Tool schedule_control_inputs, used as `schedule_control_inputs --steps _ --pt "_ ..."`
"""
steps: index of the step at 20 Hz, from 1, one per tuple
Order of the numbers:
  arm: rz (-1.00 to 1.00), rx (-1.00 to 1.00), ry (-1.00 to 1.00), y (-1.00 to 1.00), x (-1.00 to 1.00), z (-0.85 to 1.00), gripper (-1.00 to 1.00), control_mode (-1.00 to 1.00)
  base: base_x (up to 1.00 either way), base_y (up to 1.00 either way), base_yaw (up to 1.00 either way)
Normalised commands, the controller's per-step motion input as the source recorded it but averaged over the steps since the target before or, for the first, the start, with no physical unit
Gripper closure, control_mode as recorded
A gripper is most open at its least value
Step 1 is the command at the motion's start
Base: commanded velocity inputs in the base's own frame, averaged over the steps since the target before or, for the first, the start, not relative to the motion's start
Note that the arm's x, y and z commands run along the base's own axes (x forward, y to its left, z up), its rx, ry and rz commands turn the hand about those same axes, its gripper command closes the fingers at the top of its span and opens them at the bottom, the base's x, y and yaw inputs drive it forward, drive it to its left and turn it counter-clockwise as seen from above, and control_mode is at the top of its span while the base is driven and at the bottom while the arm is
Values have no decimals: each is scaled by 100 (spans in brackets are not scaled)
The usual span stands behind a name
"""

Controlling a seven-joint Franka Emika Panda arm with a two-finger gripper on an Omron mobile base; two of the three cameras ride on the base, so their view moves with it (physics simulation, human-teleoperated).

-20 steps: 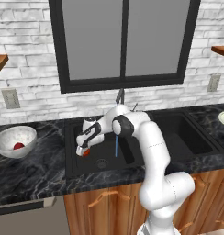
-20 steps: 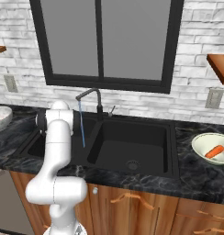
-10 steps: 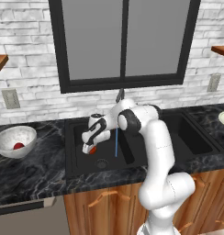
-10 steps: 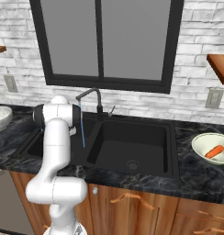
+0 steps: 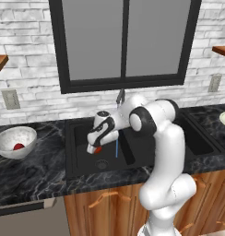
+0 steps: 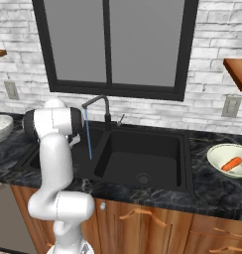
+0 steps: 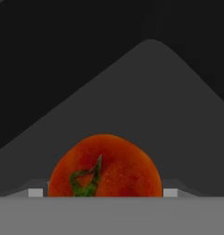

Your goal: Pick the tomatos from the sink and place them in one bowl. Place the carrot in the other bowl. Then turn off the sink faucet.

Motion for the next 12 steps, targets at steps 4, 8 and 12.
schedule_control_inputs --steps 4,8,12 --pt "-5 0 -4 -2 -46 65 100 -100 0 0 0" --pt "-5 0 0 -1 -44 68 100 -100 0 0 0" --pt "-4 0 0 0 -24 71 100 -100 0 0 0"
